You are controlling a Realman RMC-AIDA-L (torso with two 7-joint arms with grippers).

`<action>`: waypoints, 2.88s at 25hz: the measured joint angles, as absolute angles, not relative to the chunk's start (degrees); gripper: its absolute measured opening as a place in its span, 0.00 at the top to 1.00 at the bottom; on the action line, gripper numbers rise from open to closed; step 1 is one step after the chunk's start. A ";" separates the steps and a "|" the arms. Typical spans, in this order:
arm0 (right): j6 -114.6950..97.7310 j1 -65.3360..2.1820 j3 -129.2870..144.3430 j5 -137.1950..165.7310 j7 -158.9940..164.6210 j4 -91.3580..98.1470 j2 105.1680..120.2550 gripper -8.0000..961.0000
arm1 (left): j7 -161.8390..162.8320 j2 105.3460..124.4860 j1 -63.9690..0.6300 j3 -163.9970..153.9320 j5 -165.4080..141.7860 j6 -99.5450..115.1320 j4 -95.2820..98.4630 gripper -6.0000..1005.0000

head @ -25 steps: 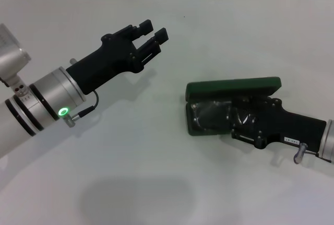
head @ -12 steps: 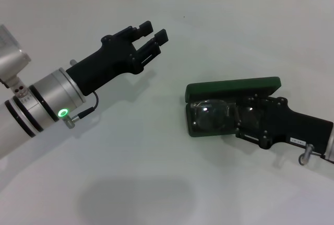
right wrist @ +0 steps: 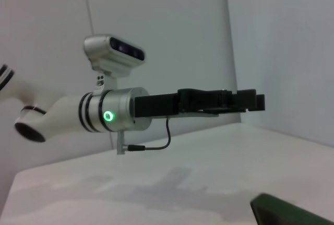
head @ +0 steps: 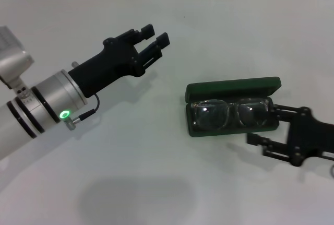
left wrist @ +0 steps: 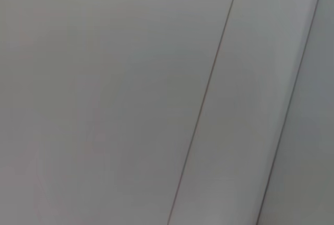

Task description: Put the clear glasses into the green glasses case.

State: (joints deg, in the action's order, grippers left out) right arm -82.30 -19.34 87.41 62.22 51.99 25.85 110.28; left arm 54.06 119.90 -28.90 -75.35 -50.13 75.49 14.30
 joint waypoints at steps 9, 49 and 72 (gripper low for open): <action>-80.27 -19.53 87.22 66.19 56.28 25.18 108.32 0.40 | 56.86 120.24 -32.96 -79.32 -54.14 62.21 13.72 0.50; -69.31 -23.86 86.44 71.32 60.56 24.58 115.57 0.41 | 57.67 120.41 -35.18 -95.01 -53.91 59.13 16.53 0.49; -77.39 -24.28 86.43 72.57 59.56 25.71 113.17 0.40 | 57.62 120.35 -34.88 -96.28 -53.18 58.75 16.70 0.49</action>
